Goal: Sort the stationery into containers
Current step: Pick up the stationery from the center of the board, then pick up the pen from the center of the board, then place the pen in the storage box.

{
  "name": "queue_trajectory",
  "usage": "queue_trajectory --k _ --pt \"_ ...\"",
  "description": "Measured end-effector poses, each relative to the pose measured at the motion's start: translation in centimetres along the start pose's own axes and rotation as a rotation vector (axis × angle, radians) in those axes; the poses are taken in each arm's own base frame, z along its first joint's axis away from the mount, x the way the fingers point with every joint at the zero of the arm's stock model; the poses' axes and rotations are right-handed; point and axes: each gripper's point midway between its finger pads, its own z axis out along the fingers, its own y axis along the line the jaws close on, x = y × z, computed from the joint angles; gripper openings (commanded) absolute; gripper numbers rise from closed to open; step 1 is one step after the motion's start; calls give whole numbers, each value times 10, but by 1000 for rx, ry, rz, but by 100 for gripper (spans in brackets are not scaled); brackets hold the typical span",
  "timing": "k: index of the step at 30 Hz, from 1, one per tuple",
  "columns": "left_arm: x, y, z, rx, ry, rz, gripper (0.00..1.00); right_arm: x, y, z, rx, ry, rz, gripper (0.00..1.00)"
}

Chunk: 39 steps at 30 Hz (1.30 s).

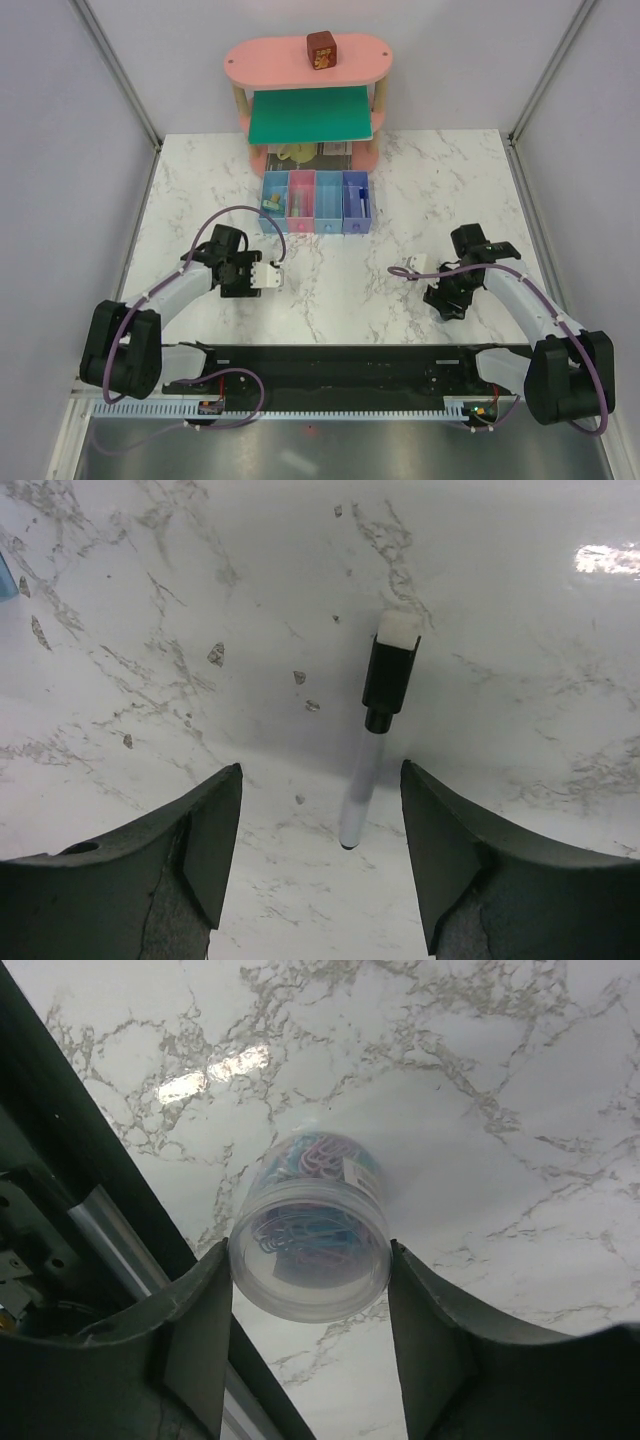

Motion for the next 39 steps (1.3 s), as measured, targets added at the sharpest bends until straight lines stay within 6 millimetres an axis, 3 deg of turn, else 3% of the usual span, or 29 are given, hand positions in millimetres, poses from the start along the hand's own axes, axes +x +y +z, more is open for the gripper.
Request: queue_trajectory --k 5,6,14,18,21,28,32,39 --pt "0 7 2 -20 -3 18 68 0 0 0 2 0 6 47" --pt "0 8 3 -24 -4 21 60 0 0 0 3 1 5 47" --pt "-3 8 10 -6 -20 65 33 -8 -11 -13 52 -16 -10 42" --pt "-3 1 11 30 -26 86 2 -17 -22 -25 97 -35 -25 36" --pt "-3 -2 11 46 -29 94 2 -24 -30 -34 130 -48 -31 29" --pt "-12 -20 1 152 -69 34 2 -45 -48 -58 212 -105 8 29" --pt "-38 -14 -20 200 -148 -56 2 -61 -60 -74 269 -159 55 29" --pt "-130 52 -79 144 -438 -249 2 -98 -83 -106 360 -310 139 29"
